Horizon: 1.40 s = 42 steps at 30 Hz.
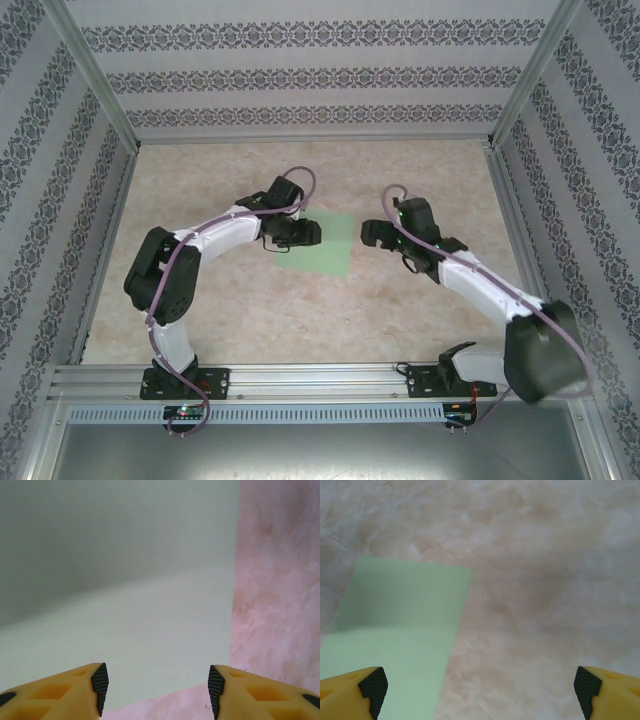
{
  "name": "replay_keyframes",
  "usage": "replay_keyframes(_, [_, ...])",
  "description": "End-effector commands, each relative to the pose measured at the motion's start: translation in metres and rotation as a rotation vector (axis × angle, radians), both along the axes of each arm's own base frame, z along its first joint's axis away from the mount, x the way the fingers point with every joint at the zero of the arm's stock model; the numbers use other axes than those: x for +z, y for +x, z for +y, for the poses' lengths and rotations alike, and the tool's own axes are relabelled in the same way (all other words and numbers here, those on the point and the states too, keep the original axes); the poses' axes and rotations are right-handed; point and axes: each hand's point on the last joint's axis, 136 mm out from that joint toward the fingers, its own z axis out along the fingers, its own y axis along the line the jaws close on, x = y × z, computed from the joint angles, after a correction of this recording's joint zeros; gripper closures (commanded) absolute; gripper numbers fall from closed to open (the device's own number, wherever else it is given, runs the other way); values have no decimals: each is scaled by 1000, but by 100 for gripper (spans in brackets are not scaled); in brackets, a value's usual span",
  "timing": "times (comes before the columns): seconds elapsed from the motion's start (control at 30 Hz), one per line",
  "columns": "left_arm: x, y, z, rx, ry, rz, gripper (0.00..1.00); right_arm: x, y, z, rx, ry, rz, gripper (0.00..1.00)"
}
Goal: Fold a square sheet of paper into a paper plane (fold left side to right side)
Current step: Move the square sheet of paper to the center of the table, then pick up the square sheet of paper from the center of the table.
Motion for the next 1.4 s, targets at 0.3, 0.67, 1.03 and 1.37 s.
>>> replay_keyframes(0.3, [-51,-4,41,107,75,111,44,-42,71,70,107,-36,109,2])
replay_keyframes(0.67, [-72,-17,48,128,96,159,46,-92,87,84,98,-216,212,2])
replay_keyframes(1.03, [-79,-23,47,132,89,175,46,-121,52,115,183,-125,335,2])
replay_keyframes(1.37, [-72,-20,42,129,64,154,46,-108,29,139,269,-91,343,10])
